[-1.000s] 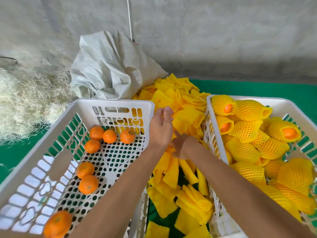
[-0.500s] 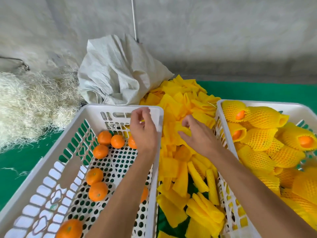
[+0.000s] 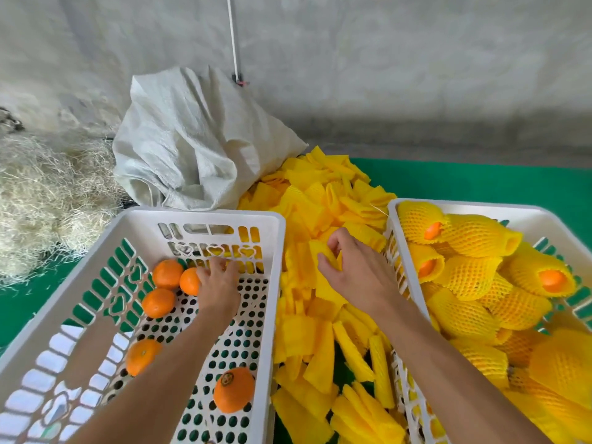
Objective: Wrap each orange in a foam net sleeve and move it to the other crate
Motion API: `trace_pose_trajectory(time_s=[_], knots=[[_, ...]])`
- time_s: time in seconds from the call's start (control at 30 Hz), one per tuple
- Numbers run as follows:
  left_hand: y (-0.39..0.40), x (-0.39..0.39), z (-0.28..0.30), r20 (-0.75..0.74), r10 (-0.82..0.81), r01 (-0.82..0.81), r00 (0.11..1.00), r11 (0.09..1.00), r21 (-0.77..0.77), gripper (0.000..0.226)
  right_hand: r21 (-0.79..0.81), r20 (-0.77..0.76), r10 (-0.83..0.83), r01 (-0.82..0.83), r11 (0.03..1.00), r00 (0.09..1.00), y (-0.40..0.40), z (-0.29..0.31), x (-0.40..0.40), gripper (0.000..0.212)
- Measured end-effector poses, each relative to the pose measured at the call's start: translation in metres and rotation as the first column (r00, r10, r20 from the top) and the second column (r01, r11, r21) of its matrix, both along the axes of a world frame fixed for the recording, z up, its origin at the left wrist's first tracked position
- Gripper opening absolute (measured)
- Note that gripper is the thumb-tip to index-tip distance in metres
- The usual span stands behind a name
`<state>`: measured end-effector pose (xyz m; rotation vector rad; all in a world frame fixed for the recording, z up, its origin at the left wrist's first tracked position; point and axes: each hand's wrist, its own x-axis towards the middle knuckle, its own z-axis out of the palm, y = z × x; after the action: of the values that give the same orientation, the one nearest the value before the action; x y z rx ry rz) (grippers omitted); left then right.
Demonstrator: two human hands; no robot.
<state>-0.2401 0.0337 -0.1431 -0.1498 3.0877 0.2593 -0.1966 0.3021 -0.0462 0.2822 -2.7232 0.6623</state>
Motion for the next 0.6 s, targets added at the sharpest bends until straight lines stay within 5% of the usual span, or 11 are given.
trace_pose_trajectory(time_s=[0.1,0.2,0.33,0.47,0.6], knots=[[-0.004,0.005,0.026,-0.034,-0.028,0.030,0.999,0.996,0.078,0.056,-0.027,-0.003,-0.013,0.013,1.000,1.000,0.000,0.001,-0.001,0.026],[0.005,0.020,0.067,-0.284,-0.001,0.095,0.959,0.943,0.318,0.056,-0.003,-0.039,0.009,-0.009,1.000,0.999,0.000,0.004,0.001,0.040],[0.046,0.047,0.118,-0.571,0.057,0.325,0.819,0.775,0.542,0.048,-0.110,-0.152,-0.007,-0.010,0.994,0.988,0.000,0.007,0.001,0.033],[0.110,0.070,0.127,-0.583,0.051,0.454,0.811,0.573,0.682,0.038,-0.179,-0.233,-0.062,0.020,0.984,0.970,0.001,0.007,0.002,0.019],[0.133,0.070,0.109,-0.508,0.040,0.416,0.861,0.519,0.747,0.034,-0.210,-0.274,-0.100,0.042,0.977,0.957,0.004,0.006,0.003,0.016]])
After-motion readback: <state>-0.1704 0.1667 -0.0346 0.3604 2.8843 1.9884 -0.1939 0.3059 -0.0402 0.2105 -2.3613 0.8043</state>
